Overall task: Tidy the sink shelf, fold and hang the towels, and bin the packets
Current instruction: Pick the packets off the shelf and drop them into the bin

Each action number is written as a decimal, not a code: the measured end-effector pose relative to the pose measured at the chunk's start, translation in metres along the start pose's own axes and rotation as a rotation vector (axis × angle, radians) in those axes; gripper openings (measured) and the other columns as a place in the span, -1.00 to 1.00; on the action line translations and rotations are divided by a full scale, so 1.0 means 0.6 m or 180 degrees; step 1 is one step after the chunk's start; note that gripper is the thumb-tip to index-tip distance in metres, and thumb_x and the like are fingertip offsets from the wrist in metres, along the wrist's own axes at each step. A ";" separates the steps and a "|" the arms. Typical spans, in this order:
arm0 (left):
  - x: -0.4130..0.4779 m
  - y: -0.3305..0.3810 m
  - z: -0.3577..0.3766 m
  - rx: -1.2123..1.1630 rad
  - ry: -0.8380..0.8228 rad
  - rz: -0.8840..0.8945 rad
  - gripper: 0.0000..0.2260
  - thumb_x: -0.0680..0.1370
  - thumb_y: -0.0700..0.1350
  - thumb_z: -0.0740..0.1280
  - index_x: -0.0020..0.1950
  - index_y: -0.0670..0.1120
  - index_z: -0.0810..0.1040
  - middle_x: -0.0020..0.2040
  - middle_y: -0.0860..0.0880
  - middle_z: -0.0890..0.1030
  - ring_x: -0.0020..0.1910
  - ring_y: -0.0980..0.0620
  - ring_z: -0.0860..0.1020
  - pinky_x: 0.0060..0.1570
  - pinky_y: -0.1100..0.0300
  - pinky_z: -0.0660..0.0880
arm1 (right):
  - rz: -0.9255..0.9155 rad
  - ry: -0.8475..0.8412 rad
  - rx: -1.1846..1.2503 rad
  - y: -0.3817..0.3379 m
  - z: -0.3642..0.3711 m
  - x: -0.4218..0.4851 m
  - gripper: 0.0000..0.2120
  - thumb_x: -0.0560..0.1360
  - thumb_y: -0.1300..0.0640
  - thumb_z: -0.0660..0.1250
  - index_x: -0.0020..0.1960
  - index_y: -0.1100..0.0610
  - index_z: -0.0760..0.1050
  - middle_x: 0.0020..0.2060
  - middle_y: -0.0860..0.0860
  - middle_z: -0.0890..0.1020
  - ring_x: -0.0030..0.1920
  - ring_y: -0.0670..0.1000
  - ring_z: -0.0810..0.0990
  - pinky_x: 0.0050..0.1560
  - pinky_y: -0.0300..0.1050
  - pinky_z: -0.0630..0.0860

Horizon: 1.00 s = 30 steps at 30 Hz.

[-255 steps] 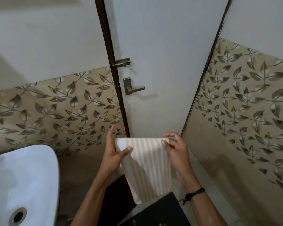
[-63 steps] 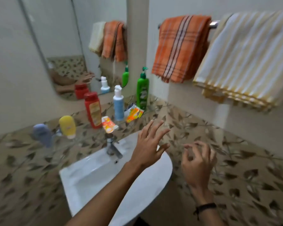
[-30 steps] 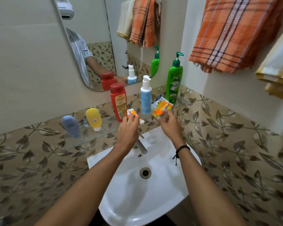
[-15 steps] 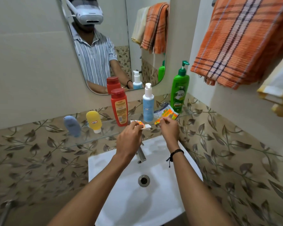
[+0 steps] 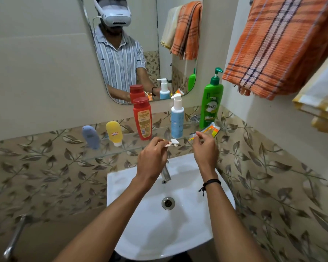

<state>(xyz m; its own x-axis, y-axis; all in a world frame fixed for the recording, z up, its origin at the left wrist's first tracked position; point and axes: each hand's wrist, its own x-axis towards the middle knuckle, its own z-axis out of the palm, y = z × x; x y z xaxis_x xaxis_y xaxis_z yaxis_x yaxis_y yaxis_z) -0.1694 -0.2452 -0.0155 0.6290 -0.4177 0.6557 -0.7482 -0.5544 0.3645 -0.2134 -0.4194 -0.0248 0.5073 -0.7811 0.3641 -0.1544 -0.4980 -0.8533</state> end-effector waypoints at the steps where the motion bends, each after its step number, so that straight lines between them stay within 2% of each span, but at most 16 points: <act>1: -0.005 0.001 -0.004 -0.0031 0.0023 -0.0016 -0.83 0.55 -0.18 0.45 0.13 -0.12 0.70 0.00 -0.01 0.66 -0.21 -0.06 0.66 -0.36 0.05 0.61 | -0.0045 0.0026 -0.0038 -0.001 -0.004 -0.006 -0.76 0.60 0.12 0.27 0.18 0.10 0.66 0.14 0.04 0.66 0.10 0.11 0.62 -0.06 -0.15 0.41; 3: -0.016 0.005 -0.012 -0.0082 0.0070 -0.0029 -0.84 0.55 -0.18 0.45 0.12 -0.10 0.71 0.01 0.01 0.67 -0.22 -0.04 0.66 -0.37 0.11 0.58 | -0.0158 0.0135 -0.0141 -0.004 -0.013 -0.021 -0.77 0.60 0.13 0.27 0.15 0.11 0.66 0.10 0.03 0.65 0.04 0.11 0.62 -0.10 -0.15 0.38; 6: -0.036 0.008 -0.027 -0.0160 0.0141 -0.0062 -0.83 0.55 -0.17 0.43 0.12 -0.08 0.71 0.00 0.04 0.67 -0.25 -0.02 0.66 -0.38 0.08 0.58 | -0.0362 0.0368 -0.0360 -0.013 -0.018 -0.056 -0.80 0.60 0.15 0.28 0.09 0.13 0.68 0.02 0.05 0.66 -0.05 0.12 0.60 -0.17 -0.14 0.36; 13: -0.096 -0.030 -0.081 -0.0112 0.0310 -0.0296 -0.89 0.54 -0.17 0.43 0.03 -0.07 0.71 -0.07 0.05 0.67 -0.29 0.00 0.63 -0.39 0.05 0.57 | -0.0616 0.0496 -0.0022 -0.044 0.017 -0.160 -0.89 0.52 0.20 0.35 -0.08 0.13 0.66 -0.16 0.05 0.68 -0.26 0.10 0.61 -0.25 -0.02 0.55; 19: -0.161 -0.109 -0.165 0.0085 0.0383 -0.0662 -0.88 0.50 -0.20 0.45 0.01 -0.08 0.73 -0.08 0.04 0.71 -0.33 0.00 0.63 -0.33 0.18 0.54 | -0.0856 0.0049 0.0096 -0.095 0.085 -0.262 -0.89 0.51 0.18 0.35 -0.16 0.13 0.62 -0.23 0.02 0.65 -0.30 0.09 0.59 -0.27 -0.06 0.53; 23: -0.208 -0.186 -0.233 0.0073 0.0248 -0.1032 -0.84 0.52 -0.17 0.39 0.05 -0.11 0.73 -0.08 -0.03 0.71 -0.22 -0.10 0.66 -0.21 0.01 0.62 | -0.0878 -0.0304 0.0132 -0.149 0.141 -0.324 -0.87 0.50 0.17 0.32 -0.19 0.11 0.61 -0.19 -0.02 0.65 -0.27 0.06 0.57 -0.26 -0.06 0.52; 26: -0.252 -0.243 -0.297 0.0089 0.0166 -0.1345 -0.86 0.53 -0.20 0.41 0.05 -0.12 0.72 -0.10 -0.07 0.70 -0.17 -0.12 0.65 -0.15 0.01 0.60 | -0.0750 -0.0696 0.0099 -0.188 0.186 -0.386 -0.85 0.52 0.13 0.33 -0.21 0.10 0.59 -0.19 -0.06 0.63 -0.24 0.02 0.55 -0.25 -0.14 0.40; 30: -0.305 -0.300 -0.369 -0.0021 0.0255 -0.1728 -0.80 0.54 -0.22 0.42 0.15 -0.12 0.72 -0.02 -0.08 0.75 -0.09 -0.07 0.67 -0.07 0.16 0.54 | -0.0585 -0.1241 -0.0091 -0.229 0.237 -0.470 -0.86 0.55 0.11 0.31 -0.06 0.08 0.64 -0.08 -0.04 0.67 -0.10 0.05 0.59 -0.18 -0.14 0.39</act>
<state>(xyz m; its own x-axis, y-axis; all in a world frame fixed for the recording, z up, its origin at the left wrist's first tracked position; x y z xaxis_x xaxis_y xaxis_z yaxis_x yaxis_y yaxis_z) -0.1966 0.0908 -0.0546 0.9072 -0.0166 0.4203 -0.3220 -0.6705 0.6684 -0.2150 -0.0772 -0.0633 0.8102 -0.4803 0.3359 -0.0523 -0.6301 -0.7748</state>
